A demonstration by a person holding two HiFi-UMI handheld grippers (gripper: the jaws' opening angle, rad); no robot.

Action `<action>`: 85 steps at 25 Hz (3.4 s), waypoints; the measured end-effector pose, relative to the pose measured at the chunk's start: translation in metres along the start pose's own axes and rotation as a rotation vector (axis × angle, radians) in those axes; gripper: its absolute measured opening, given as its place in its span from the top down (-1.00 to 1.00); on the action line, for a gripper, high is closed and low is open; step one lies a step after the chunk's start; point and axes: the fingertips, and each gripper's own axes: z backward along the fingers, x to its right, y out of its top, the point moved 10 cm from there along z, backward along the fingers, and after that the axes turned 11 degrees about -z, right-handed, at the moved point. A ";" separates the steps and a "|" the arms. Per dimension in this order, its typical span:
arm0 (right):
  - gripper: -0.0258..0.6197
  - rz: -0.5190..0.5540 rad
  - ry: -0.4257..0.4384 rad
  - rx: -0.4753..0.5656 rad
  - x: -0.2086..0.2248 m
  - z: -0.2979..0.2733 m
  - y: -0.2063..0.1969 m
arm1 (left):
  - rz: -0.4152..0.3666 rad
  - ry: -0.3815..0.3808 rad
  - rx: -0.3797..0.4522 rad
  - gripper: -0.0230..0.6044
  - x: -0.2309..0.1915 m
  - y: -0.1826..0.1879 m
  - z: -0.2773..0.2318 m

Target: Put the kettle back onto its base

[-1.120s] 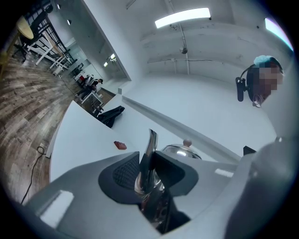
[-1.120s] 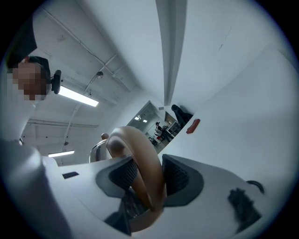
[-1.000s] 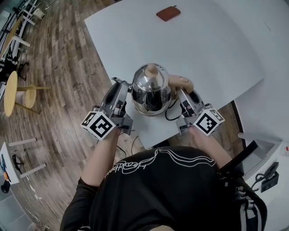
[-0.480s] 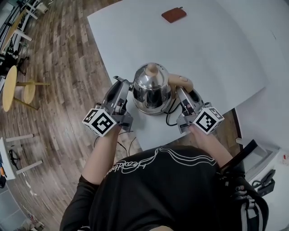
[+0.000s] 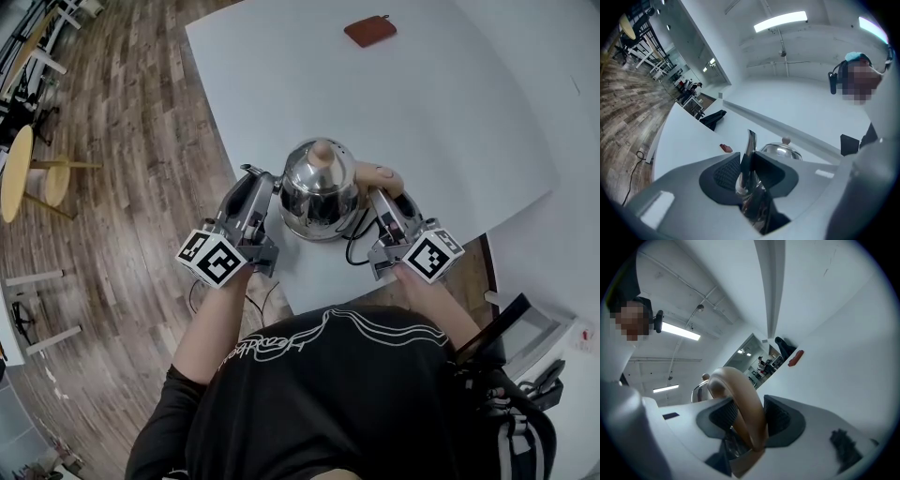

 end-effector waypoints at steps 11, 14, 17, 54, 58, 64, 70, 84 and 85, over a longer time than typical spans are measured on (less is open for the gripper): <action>0.40 0.063 0.018 -0.044 -0.005 -0.002 0.004 | -0.008 0.008 0.033 0.64 0.002 -0.002 0.005; 0.40 0.085 0.023 -0.056 -0.005 -0.002 0.004 | -0.009 0.021 0.045 0.64 0.004 -0.003 0.006; 0.41 0.101 0.035 -0.063 -0.005 -0.001 0.006 | -0.021 0.027 0.055 0.64 0.007 -0.003 0.007; 0.26 0.268 -0.118 -0.089 -0.023 0.052 -0.016 | -0.002 0.003 -0.006 0.25 0.023 -0.002 0.072; 0.26 0.272 -0.062 -0.118 -0.058 0.073 -0.038 | 0.005 -0.098 -0.045 0.31 0.050 0.001 0.097; 0.73 0.383 0.117 -0.231 -0.152 0.102 -0.069 | -0.153 -0.196 -0.164 0.68 0.102 0.013 0.138; 0.90 0.367 0.223 -0.262 -0.212 0.135 -0.079 | -0.321 -0.356 -0.170 0.96 0.169 0.028 0.169; 0.90 0.503 0.193 -0.381 -0.259 0.160 -0.108 | -0.433 -0.353 -0.358 0.91 0.219 0.030 0.203; 0.90 0.502 0.187 -0.384 -0.258 0.161 -0.110 | -0.431 -0.357 -0.361 0.92 0.220 0.028 0.204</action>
